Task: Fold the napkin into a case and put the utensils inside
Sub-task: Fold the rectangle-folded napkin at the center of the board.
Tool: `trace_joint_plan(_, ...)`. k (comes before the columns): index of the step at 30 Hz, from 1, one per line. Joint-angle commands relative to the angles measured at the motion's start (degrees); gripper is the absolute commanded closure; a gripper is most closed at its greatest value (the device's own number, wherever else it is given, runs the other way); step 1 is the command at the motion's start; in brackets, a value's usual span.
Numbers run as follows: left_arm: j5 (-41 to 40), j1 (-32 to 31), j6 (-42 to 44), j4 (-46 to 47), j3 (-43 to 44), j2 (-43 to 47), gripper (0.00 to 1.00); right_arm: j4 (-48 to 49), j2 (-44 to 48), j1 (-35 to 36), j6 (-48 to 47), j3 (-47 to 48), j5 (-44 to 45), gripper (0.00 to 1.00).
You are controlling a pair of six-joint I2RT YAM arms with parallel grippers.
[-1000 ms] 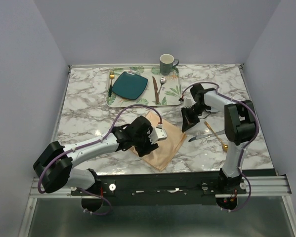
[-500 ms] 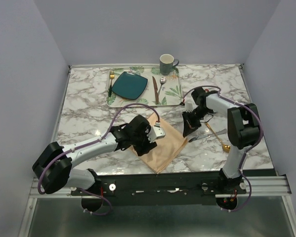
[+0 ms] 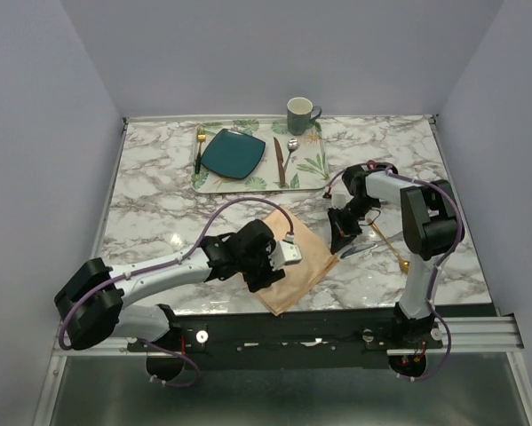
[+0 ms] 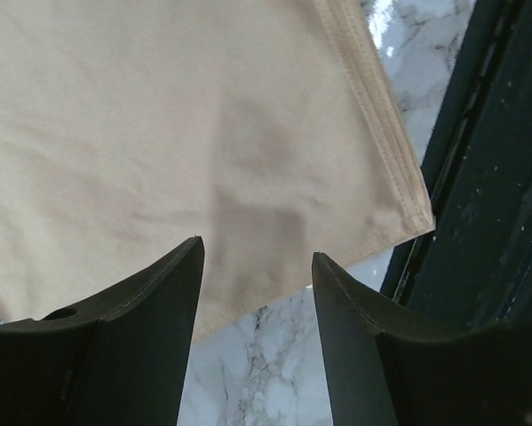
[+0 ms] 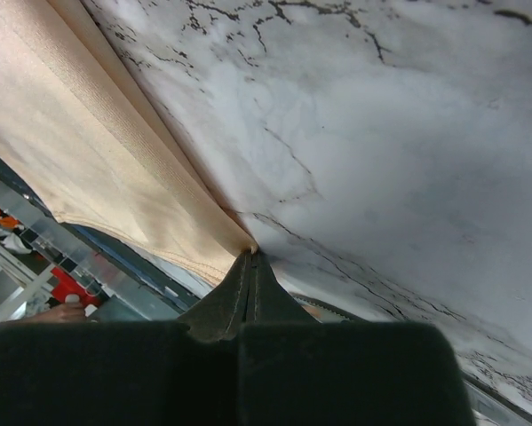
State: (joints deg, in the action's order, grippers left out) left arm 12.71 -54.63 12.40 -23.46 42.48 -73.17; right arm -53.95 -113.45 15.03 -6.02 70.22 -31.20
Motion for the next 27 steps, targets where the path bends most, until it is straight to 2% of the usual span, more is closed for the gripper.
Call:
trace_joint_plan(1,-3.5,-2.5,1.5,0.3,-1.4,-0.2,0.39,2.1,-2.0,0.8,-0.4,1.3,0.4,0.99)
trace_joint_plan(6,-5.1,0.4,1.7,-1.1,1.2,-6.6,0.48,2.2,-3.2,1.2,0.0,2.7,-0.4,0.99)
trace_joint_plan(12,-5.1,6.4,1.9,-3.1,5.2,-15.8,0.52,1.8,-7.0,1.2,0.7,9.1,-0.1,0.99)
trace_joint_plan(16,-6.3,10.9,4.0,-2.2,6.9,-17.2,0.53,0.7,-8.5,1.2,1.0,13.2,0.0,0.99)
trace_joint_plan(18,-5.1,11.4,5.6,-2.5,7.3,-14.5,0.53,0.3,-7.7,1.2,1.1,13.2,-0.7,0.99)
trace_joint_plan(21,-2.1,9.7,6.8,-3.6,7.2,-9.1,0.49,0.3,-5.2,1.3,1.4,11.4,-1.9,0.99)
trace_joint_plan(27,-6.5,-2.9,-0.1,-6.2,6.0,-5.3,0.43,0.9,-2.5,1.2,1.6,9.0,-3.0,0.99)
